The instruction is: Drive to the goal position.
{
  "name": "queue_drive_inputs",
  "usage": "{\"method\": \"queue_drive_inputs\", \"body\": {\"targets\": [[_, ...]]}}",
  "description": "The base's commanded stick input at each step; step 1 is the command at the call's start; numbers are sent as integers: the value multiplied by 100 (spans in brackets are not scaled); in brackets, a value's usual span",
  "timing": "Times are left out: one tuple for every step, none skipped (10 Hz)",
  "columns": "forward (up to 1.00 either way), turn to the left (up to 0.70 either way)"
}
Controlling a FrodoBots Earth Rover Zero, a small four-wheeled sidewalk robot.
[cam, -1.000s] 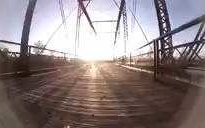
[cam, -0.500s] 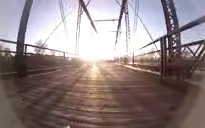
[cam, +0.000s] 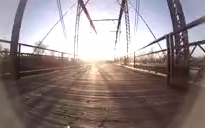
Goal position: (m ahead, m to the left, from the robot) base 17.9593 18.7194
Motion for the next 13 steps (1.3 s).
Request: {"method": "queue_drive_inputs", "body": {"targets": [[70, 0], [70, 0], [70, 0], [70, 0], [70, 0], [70, 0], [70, 0], [70, 0], [70, 0], [70, 0], [70, 0], [70, 0], [70, 0]]}}
